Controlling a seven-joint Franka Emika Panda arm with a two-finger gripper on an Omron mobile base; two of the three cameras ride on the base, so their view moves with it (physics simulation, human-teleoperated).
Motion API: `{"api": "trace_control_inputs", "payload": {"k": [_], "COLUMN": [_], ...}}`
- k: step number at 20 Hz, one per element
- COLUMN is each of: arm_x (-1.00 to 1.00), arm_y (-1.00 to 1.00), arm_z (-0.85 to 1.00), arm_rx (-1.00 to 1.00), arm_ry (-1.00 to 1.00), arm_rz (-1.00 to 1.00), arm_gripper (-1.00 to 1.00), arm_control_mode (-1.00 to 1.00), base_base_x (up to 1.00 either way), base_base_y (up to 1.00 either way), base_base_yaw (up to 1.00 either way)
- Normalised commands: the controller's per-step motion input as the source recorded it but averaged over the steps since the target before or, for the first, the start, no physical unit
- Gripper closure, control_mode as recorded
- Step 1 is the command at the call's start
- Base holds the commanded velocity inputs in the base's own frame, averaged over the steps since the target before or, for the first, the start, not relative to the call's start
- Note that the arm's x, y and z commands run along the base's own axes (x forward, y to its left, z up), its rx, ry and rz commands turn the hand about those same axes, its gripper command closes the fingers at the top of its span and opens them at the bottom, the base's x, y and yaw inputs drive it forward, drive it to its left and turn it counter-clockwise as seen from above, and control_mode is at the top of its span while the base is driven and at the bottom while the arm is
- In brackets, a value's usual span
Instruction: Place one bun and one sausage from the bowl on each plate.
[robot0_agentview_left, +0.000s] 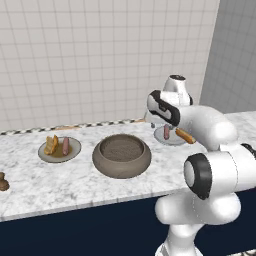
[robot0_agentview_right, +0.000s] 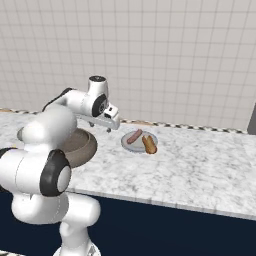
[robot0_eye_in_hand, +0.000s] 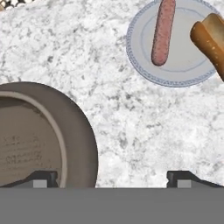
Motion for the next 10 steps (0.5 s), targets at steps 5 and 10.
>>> {"api": "trace_control_inputs", "payload": {"k": [5,10], "arm_x": [-0.64,-0.93], "arm_y": [0.41,0.20], "arm_z": [0.50,0.13], "arm_rx": [0.00,-0.02], "arm_ry": [0.00,-0.01], "arm_rz": [0.07,0.06], "arm_gripper": [-1.00,-1.00], "arm_control_mode": [-1.00,-1.00], "base_base_x": [0.00,0.00], "base_base_y": [0.00,0.00], "base_base_yaw": [0.00,0.00]}}
